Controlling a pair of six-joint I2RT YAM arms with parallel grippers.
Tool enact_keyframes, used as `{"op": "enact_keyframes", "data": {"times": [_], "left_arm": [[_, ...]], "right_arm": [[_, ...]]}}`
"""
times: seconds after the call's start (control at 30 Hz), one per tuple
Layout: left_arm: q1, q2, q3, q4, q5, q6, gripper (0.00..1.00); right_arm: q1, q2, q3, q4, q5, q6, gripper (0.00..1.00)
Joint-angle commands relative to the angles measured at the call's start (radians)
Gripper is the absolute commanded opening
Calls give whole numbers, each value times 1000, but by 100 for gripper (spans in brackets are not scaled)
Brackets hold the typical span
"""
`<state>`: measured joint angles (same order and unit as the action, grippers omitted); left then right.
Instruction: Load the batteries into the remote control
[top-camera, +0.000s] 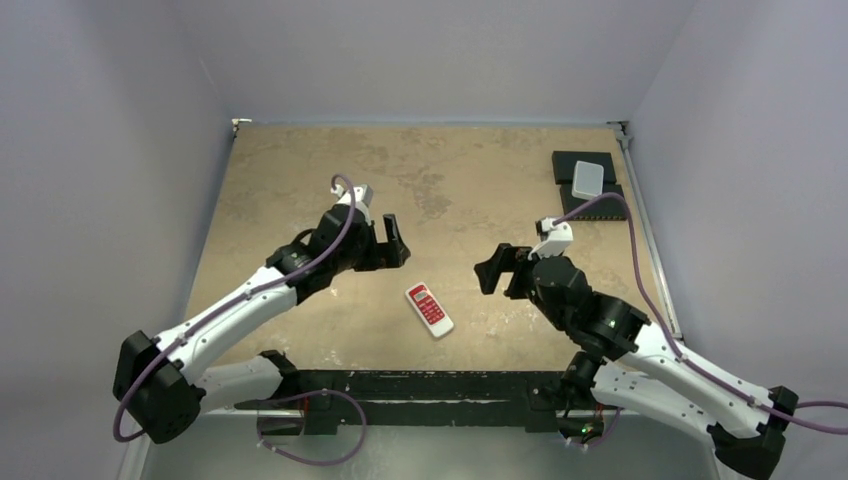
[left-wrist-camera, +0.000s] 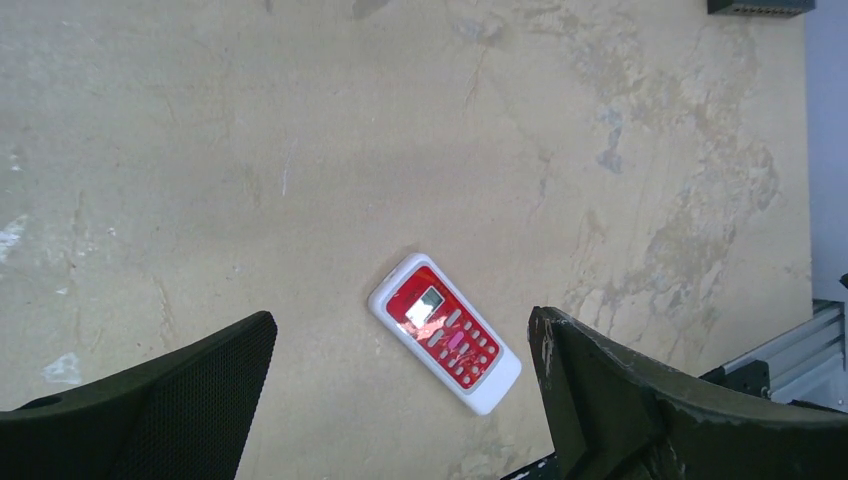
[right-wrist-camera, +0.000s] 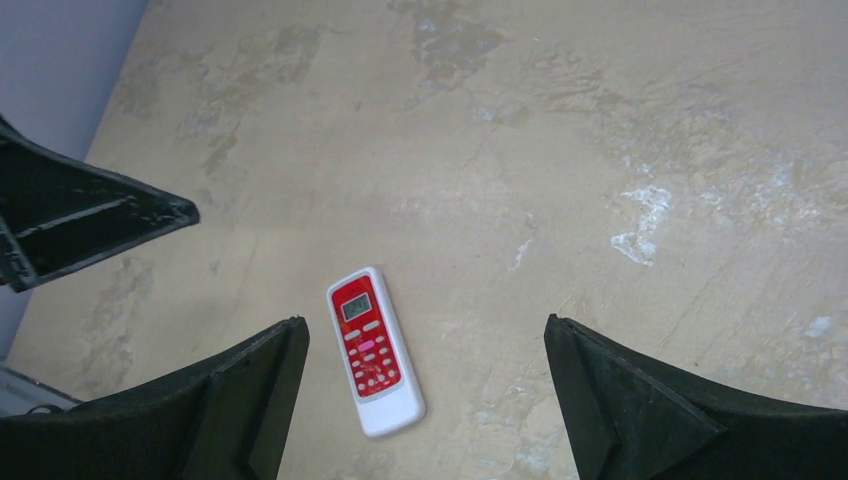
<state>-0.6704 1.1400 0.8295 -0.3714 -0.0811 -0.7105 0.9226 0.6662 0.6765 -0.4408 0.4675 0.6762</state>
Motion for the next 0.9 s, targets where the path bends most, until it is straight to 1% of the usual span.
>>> {"op": "enact_keyframes", "data": {"times": [0.0, 0.23, 0.33, 0.53, 0.8, 0.87], "left_arm": [[-3, -69, 96, -135, -62, 41, 99], [-3, -184, 206, -260, -131, 95, 99], [-4, -244, 232, -289, -163, 124, 99], [-3, -346, 246, -321, -176, 144, 99], [-3, -410, 247, -363, -184, 145, 99], [-3, -419, 246, -367, -185, 143, 99]], "right_arm": [[-2, 18, 76, -52, 90, 8, 99], [-2, -8, 125, -48, 104, -60, 99], [-2, -22, 143, -52, 119, -84, 99], [-2, -47, 161, -72, 144, -107, 99], [-2, -86, 187, -84, 148, -137, 99], [-2, -90, 190, -90, 123, -159, 99]]}}
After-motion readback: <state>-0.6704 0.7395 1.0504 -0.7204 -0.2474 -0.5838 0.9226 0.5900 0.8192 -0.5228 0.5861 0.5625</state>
